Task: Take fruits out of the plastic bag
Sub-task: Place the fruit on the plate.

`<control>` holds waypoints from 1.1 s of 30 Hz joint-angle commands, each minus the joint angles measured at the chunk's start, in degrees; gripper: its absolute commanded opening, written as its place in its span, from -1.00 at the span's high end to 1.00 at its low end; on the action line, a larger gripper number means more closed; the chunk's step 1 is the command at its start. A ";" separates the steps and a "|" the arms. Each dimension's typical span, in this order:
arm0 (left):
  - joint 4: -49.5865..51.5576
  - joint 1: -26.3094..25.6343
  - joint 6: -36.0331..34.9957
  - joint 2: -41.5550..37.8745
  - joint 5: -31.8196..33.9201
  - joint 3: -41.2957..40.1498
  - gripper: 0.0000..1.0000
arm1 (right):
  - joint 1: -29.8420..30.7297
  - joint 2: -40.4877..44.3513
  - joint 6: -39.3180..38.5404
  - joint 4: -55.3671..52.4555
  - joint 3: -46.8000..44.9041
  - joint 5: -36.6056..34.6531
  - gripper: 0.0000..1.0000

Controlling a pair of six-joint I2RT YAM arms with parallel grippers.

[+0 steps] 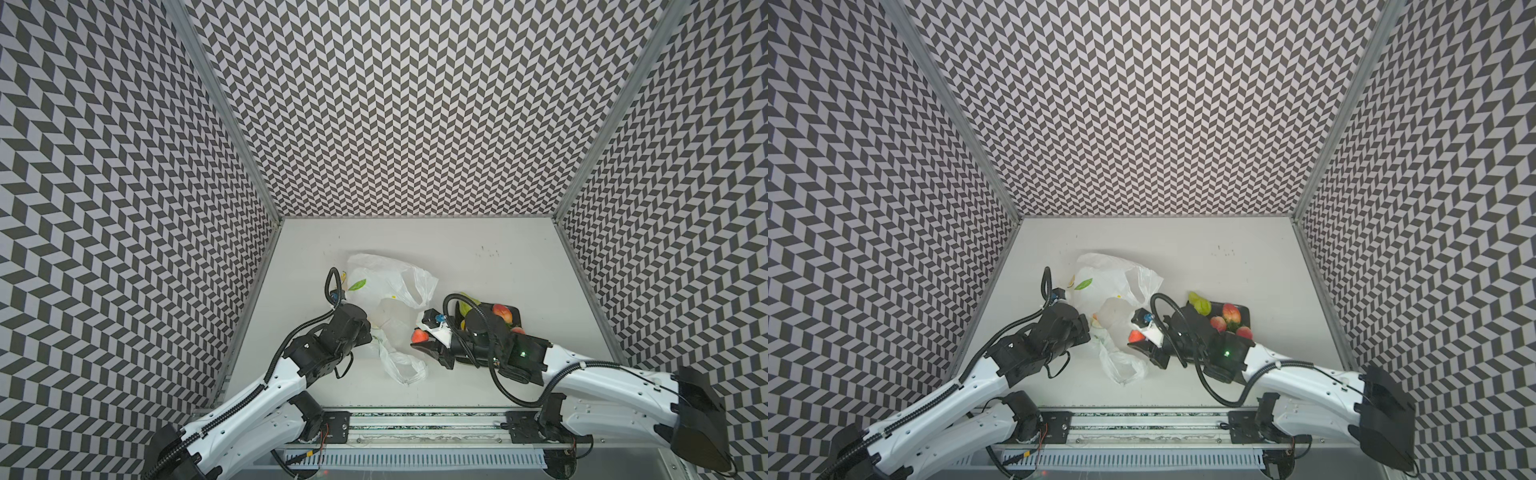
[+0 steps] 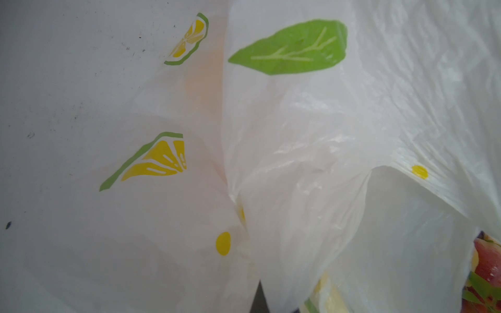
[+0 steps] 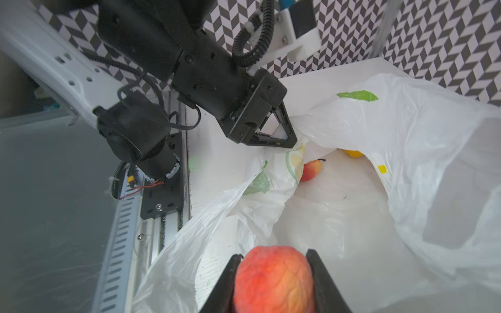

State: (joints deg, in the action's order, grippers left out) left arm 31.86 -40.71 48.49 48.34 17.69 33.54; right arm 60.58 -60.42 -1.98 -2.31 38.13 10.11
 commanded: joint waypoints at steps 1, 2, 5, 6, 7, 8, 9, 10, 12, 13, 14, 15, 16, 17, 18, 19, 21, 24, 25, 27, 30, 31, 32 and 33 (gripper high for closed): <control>-1.96 0.45 -0.24 0.43 0.60 -1.00 1.00 | 0.78 4.06 16.23 -9.30 -1.92 -7.19 0.53; -2.10 0.54 -0.31 0.68 0.51 -1.02 1.00 | 0.77 5.16 18.69 -10.76 -2.51 -8.71 0.53; -2.48 0.54 -0.68 1.40 0.11 -0.92 1.00 | 0.78 7.82 25.38 -15.62 -3.87 -12.13 0.53; -2.52 0.55 -0.81 1.57 0.06 -0.93 1.00 | 0.77 8.11 27.28 -17.26 -4.26 -13.27 0.53; -2.59 0.66 -0.93 1.67 -0.02 -0.93 1.00 | 0.79 8.12 28.77 -18.54 -4.73 -14.39 0.53; -2.68 0.71 -0.95 1.76 0.00 -0.86 1.00 | 0.77 7.92 30.01 -19.77 -5.04 -15.76 0.53; -2.70 0.64 -0.98 1.77 -0.03 -0.93 1.00 | 0.77 7.58 31.50 -20.68 -5.33 -17.55 0.53; -2.69 0.63 -0.94 1.77 -0.03 -0.88 1.00 | 0.77 7.07 32.70 -21.06 -5.46 -19.24 0.53; -2.59 0.63 -0.94 1.59 -0.11 -0.81 1.00 | 0.77 5.86 35.90 -21.60 -5.78 -22.52 0.53; -2.42 0.66 -0.97 1.50 -0.03 -0.81 1.00 | 0.82 4.94 37.37 -22.01 -5.77 -23.60 0.53; -2.24 0.63 -0.95 1.37 0.04 -0.77 1.00 | 0.77 4.04 38.08 -22.39 -5.69 -23.93 0.53; -2.05 0.64 -0.94 1.17 0.14 -0.79 1.00 | 0.73 2.85 39.41 -23.37 -5.36 -24.26 0.53; -1.98 0.65 -0.94 1.00 0.28 -0.84 1.00 | 0.72 1.85 40.43 -24.29 -5.04 -24.48 0.53; -1.82 0.64 -0.95 0.81 0.40 -0.81 1.00 | 0.69 0.61 41.10 -25.15 -4.89 -24.58 0.53; -1.68 0.69 -0.85 0.56 0.50 -0.86 1.00 | 0.61 -0.55 41.54 -25.62 -4.69 -24.45 0.53; -1.65 0.65 -0.79 0.43 0.59 -0.99 1.00 | 0.58 -1.37 41.92 -25.84 -4.77 -24.44 0.53; -1.54 0.67 -0.59 0.04 0.59 -1.23 1.00 | 0.26 -2.74 43.21 -25.54 -5.04 -24.84 0.53; -1.40 0.63 -0.46 -0.27 0.59 -1.36 1.00 | -0.35 -3.94 44.74 -24.76 -5.49 -25.96 0.53; -1.41 0.66 -0.41 -0.43 0.63 -1.35 1.00 | -0.61 -4.24 44.95 -24.67 -5.52 -26.21 0.53; -1.36 0.68 -0.41 -0.52 0.63 -1.35 1.00 | -0.86 -5.07 45.13 -24.59 -5.36 -26.82 0.53; -1.36 0.68 -0.41 -0.57 0.68 -1.33 1.00 | -1.31 -6.31 45.10 -24.89 -5.37 -27.76 0.51; -1.41 0.71 -0.41 -0.55 0.68 -1.29 1.00 | -1.46 -6.68 45.01 -25.01 -5.37 -28.05 0.51; -1.31 0.72 -0.41 -0.67 0.65 -1.33 1.00 | -1.72 -6.97 44.98 -25.18 -5.35 -28.40 0.51; -1.27 0.71 -0.41 -0.76 0.76 -1.35 1.00 | -1.98 -7.23 44.96 -25.14 -5.42 -28.63 0.50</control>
State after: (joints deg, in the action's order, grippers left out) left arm 30.50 -40.45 47.62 48.53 17.12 32.69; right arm 59.22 -66.92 41.50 -28.12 32.73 -16.01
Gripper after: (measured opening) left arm 0.047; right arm 0.336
